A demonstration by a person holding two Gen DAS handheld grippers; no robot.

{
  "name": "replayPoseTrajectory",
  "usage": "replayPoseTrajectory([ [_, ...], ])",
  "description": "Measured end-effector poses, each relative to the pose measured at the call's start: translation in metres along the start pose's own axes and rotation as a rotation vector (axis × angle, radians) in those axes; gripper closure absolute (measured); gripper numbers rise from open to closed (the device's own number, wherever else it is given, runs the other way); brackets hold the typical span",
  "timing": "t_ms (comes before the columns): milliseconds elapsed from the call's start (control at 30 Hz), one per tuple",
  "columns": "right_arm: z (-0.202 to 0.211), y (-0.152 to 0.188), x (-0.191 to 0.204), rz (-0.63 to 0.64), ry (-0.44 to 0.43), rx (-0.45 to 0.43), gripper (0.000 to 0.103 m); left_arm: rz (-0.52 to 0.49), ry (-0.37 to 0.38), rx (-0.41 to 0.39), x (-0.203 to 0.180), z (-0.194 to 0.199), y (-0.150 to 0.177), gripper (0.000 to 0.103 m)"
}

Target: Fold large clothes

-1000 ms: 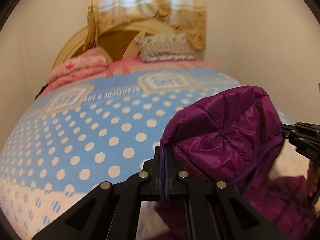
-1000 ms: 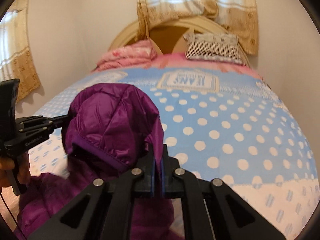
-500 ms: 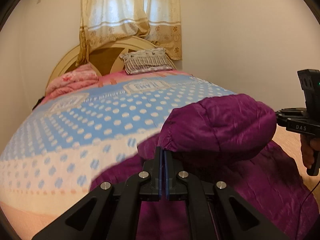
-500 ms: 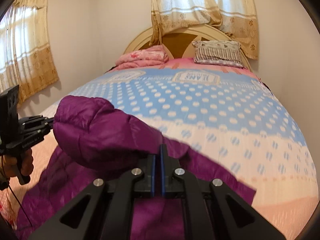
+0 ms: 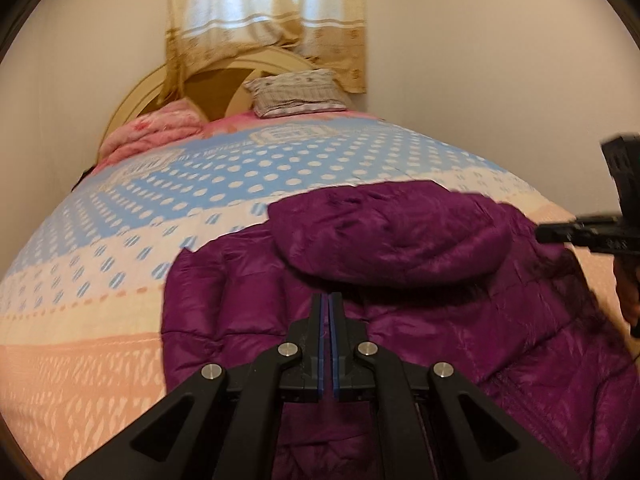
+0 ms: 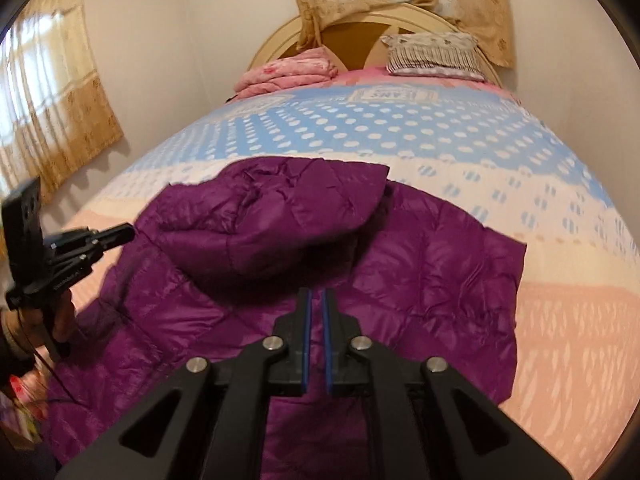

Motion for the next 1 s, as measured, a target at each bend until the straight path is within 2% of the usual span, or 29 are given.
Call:
replayPoseTrajectory([
  [67, 0.012, -0.013, -0.003, -0.049, 0.008, -0.056, 0.01, 0.037, -0.022, -0.022, 0.013, 0.005, -0.013, 0.101],
  [100, 0.017, -0.022, -0.002, -0.055, 0.006, -0.087, 0.01, 0.054, -0.039, -0.034, 0.02, 0.006, -0.021, 0.101],
  [167, 0.013, -0.031, 0.002, -0.077, -0.004, -0.07, 0.013, 0.089, -0.045, -0.04, 0.027, 0.004, -0.032, 0.1],
  [233, 0.001, -0.038, 0.01, -0.165, -0.063, -0.022, 0.013, 0.136, -0.039, -0.032, 0.027, -0.003, -0.044, 0.098],
  [333, -0.031, -0.031, 0.027, -0.274, -0.156, 0.113, 0.016, 0.18, -0.007, -0.019, 0.018, -0.017, -0.05, 0.087],
  [367, -0.041, -0.028, 0.032, -0.293, -0.179, 0.147, 0.03, 0.187, 0.001, -0.005, 0.012, -0.022, -0.049, 0.071],
  [400, -0.049, -0.025, 0.038, -0.305, -0.205, 0.174, 0.052, 0.197, 0.005, 0.008, 0.006, -0.028, -0.046, 0.052],
  [433, -0.055, -0.02, 0.044, -0.302, -0.215, 0.196, 0.065, 0.206, 0.023, 0.01, 0.001, -0.031, -0.043, 0.047],
  [467, -0.057, -0.018, 0.046, -0.293, -0.199, 0.192, 0.085, 0.209, 0.061, 0.014, -0.007, -0.032, -0.038, 0.046],
  [567, -0.043, -0.009, 0.054, -0.241, -0.198, 0.186, 0.089, 0.201, 0.158, 0.071, -0.031, -0.027, -0.019, 0.046],
  [700, -0.015, 0.011, 0.06, -0.119, -0.177, 0.209, 0.091, 0.119, 0.195, 0.089, -0.052, 0.0, 0.006, 0.044],
  [800, -0.006, 0.03, 0.051, -0.05, -0.124, 0.227, 0.091, 0.107, 0.17, 0.072, -0.049, 0.009, 0.007, 0.039],
  [867, -0.013, 0.037, 0.041, -0.042, -0.082, 0.234, 0.091, 0.122, 0.12, 0.045, -0.036, 0.006, -0.002, 0.034],
  [900, -0.018, 0.041, 0.038, -0.038, -0.078, 0.248, 0.089, 0.136, 0.07, 0.033, -0.027, 0.001, -0.01, 0.033],
  [967, -0.02, 0.041, 0.036, -0.015, -0.046, 0.236, 0.081, 0.17, 0.036, 0.021, -0.016, -0.007, -0.022, 0.033],
  [1000, -0.017, 0.039, 0.035, -0.012, -0.023, 0.225, 0.058, 0.181, 0.012, 0.021, -0.012, -0.013, -0.028, 0.033],
])
Point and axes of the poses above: each gripper's, at about its wrist camera, not at the fingertips, and z roughly against the way its jaws point, x to its left, y to its underside, the point moved 10 cm from there along -z, roughly the way its jaws point, and after that the axes turned 4 degrees about y, right-handed, at the moved point
